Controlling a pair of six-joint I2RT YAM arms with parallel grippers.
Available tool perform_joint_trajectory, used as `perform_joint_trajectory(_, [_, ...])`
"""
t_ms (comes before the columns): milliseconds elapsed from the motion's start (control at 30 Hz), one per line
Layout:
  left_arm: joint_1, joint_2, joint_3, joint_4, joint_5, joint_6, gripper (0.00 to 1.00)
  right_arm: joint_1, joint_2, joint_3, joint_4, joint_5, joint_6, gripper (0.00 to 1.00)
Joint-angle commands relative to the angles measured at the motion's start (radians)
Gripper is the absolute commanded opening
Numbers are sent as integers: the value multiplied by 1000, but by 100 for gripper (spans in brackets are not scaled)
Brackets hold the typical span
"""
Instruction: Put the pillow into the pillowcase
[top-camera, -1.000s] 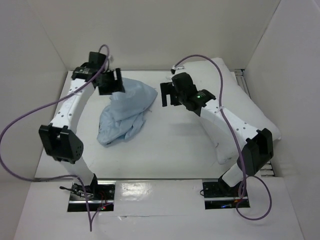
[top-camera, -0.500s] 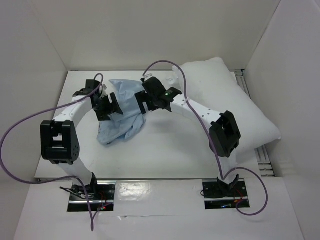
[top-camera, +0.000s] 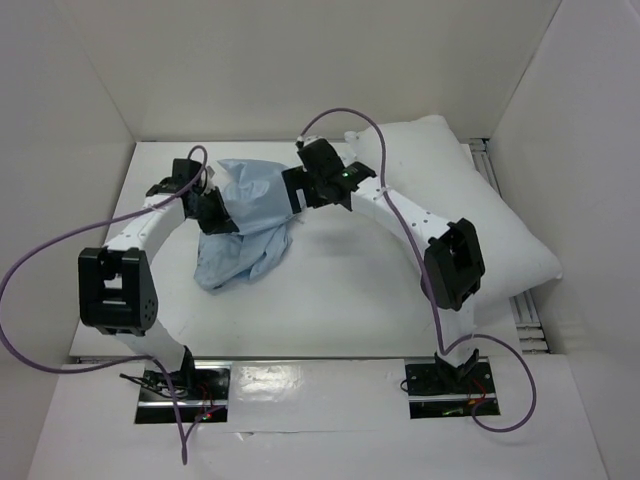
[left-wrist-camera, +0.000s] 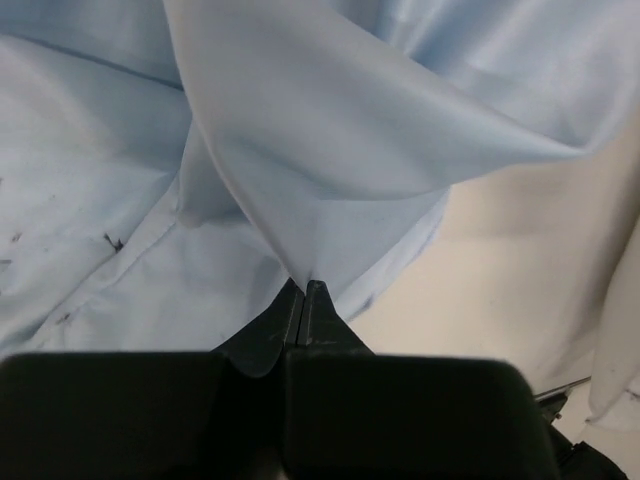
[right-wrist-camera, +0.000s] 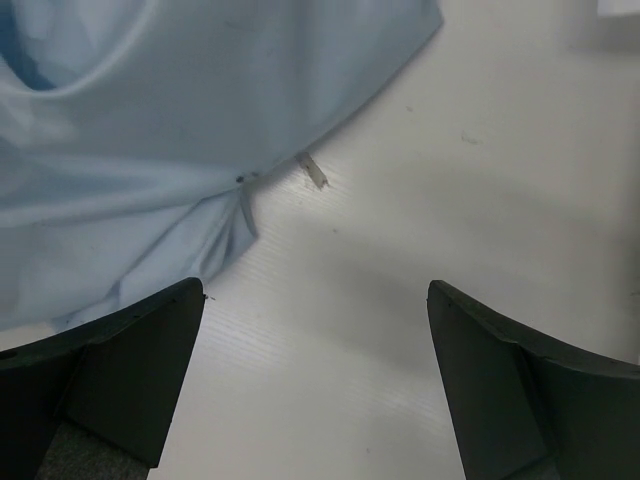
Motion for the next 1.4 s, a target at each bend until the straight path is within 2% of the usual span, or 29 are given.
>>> perform_joint_trajectory(0, [2,-164,-43,-23,-37,-50,0,0,39,184,25,-48,-34,100])
perform_joint_trajectory(200, [2,-419,-298,-3,22,-175,0,23,316,513,-20,-131,-79,100])
perform_joint_trajectory(267, [-9,-450,-329,6,46,-187,0,23,370,608,-10,-166,-79,100])
perform_joint_trajectory(467, [-18,-494,-341,-51,12,-164,0,44,470,630,132,-321,-88,100])
perform_joint_trajectory(600, [-18,-504,-363,-60,2,-155,0,81,513,639,152,-341,-88,98])
perform_joint_trajectory(633, [-18,-504,-363,-60,-7,-155,0,90,522,639,152,-341,-79,90])
perform_joint_trajectory(700, [-18,-504,-363,-60,-7,-155,0,90,522,639,152,-332,-63,60])
perform_joint_trajectory(733, [-18,-504,-363,-69,-7,-155,0,90,510,629,152,-320,-47,20])
perform_joint_trajectory(767, [-18,-504,-341,-69,-7,-146,0,90,495,610,164,-299,-36,5])
perform_joint_trajectory(800, [-18,-504,-326,-81,-23,-146,0,90,474,593,165,-285,-22,0])
perform_joint_trajectory(933, [-8,-504,-168,-173,-110,-88,0,70,276,429,263,-180,-11,0])
perform_joint_trajectory(967, [8,-492,-77,-192,-119,-63,0,70,172,356,282,-153,-11,0])
perform_joint_trajectory(1033, [32,-482,22,-222,-129,-37,0,70,67,288,344,-98,-20,0])
perform_joint_trajectory(1067, [43,-469,129,-260,-129,-37,0,70,-33,256,362,-81,-20,0])
perform_joint_trajectory(1133, [61,-441,235,-288,-115,-11,0,70,-132,170,408,-35,-33,0])
perform_joint_trajectory(1267, [98,-418,540,-348,-90,14,0,111,-403,56,448,59,-66,0])
perform_joint_trajectory(1367, [107,-444,703,-362,-103,14,0,167,-564,-20,470,133,-100,0])
